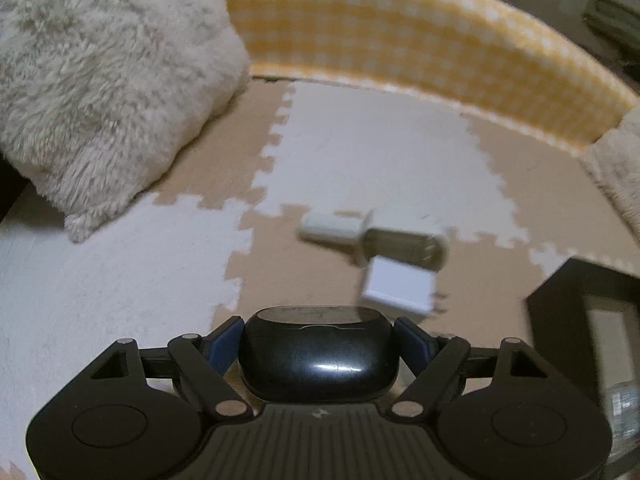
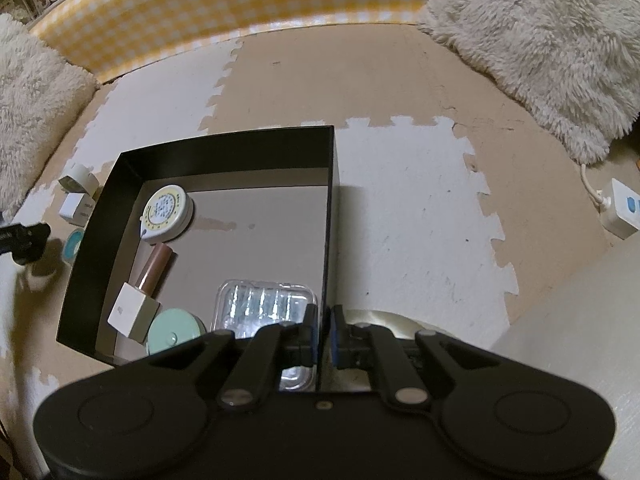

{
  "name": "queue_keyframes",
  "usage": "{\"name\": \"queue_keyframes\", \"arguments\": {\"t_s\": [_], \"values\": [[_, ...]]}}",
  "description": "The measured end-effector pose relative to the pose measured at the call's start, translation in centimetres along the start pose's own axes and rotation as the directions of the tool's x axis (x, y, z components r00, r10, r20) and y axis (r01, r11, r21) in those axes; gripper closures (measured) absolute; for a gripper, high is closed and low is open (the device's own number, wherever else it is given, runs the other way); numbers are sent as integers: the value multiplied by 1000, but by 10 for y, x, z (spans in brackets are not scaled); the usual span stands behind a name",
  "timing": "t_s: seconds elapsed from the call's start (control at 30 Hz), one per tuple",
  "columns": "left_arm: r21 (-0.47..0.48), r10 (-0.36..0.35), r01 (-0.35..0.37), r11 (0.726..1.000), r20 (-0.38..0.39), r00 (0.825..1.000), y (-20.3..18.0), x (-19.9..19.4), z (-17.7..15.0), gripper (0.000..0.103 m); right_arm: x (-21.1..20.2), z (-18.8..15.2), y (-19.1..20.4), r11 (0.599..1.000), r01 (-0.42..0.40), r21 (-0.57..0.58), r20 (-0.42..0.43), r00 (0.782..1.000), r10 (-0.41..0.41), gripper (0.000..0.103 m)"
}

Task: Organize rigid objects
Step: 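Carry the black earbud case into the black box and release it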

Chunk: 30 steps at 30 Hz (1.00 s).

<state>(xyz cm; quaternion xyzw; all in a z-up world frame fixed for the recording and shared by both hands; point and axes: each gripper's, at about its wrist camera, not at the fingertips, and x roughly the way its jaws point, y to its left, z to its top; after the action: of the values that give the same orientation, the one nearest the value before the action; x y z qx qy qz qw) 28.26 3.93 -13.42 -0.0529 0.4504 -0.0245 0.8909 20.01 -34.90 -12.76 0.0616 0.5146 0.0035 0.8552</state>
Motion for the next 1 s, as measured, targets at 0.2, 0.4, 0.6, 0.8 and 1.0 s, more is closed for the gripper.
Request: {"name": "queue_keyframes", "arguments": {"t_s": [0.2, 0.4, 0.6, 0.8, 1.0], "values": [[5, -123, 123, 992, 45, 991, -34, -28, 4, 22, 0, 0, -1, 1000, -3, -1, -1, 1000, 3, 97], [44, -256, 254, 966, 57, 965, -78, -49, 4, 22, -1, 0, 0, 1000, 1, -6, -1, 1000, -1, 97], [101, -356, 350, 931, 43, 934, -130, -62, 3, 22, -6, -5, 0, 1000, 5, -9, 10, 1000, -5, 95], [96, -424, 421, 902, 12, 906, -181, -51, -2, 22, -8, -9, 1, 1000, 14, -17, 14, 1000, -14, 94], [54, -466, 468, 882, -54, 883, -221, -17, -24, 22, -9, -12, -7, 999, -31, 10, 6, 1000, 31, 93]]}}
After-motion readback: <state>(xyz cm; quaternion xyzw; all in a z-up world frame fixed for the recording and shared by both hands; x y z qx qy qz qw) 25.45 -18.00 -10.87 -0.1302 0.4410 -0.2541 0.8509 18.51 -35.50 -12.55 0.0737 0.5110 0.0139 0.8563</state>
